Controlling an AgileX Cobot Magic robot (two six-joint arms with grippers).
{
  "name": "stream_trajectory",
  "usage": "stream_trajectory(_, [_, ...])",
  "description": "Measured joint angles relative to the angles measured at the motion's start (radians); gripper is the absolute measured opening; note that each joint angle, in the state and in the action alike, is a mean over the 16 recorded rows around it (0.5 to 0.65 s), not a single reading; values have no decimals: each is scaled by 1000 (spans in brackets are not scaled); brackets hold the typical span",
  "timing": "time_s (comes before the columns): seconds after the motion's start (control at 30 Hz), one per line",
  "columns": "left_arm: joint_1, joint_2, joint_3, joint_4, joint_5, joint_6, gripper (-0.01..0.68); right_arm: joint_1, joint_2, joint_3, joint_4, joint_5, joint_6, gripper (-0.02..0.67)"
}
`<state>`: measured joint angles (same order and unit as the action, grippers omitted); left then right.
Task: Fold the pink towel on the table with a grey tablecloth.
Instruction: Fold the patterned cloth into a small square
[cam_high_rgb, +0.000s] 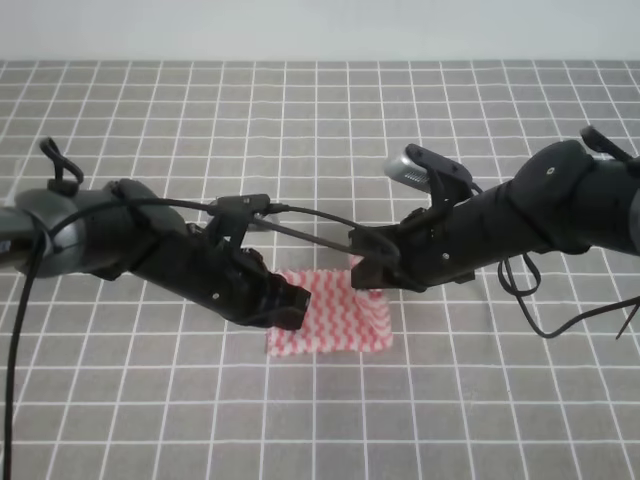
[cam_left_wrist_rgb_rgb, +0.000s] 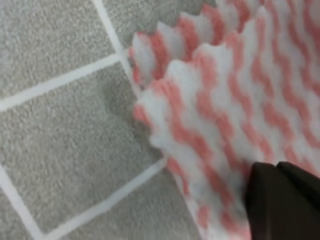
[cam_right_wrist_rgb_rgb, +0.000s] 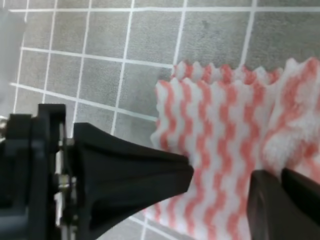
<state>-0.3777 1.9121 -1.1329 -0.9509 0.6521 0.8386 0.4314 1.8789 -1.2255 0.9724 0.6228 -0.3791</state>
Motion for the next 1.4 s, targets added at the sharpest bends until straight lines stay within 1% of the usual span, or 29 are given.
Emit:
stream_trajectory(0.2, [15,-56,0,19,17,0,-3,16,0,0,27,-20,-10,-15])
stream_trajectory(0.4, [52,-99,0,33,49,-3,-3,22,0,0,51,-23,-19,-15])
stream_trajectory(0.67, [91,-84,0,23,84,7,-3,40,6,-9,67,-28,-24,-14])
stream_trajectory(1.13, [90,-3,0,-3,82,30,-3,70,77,-102,73,21,-18,-14])
stream_trajectory(1.4, [90,16,0,-7,76,35,-3,86,98,-120,75,24,-15,-15])
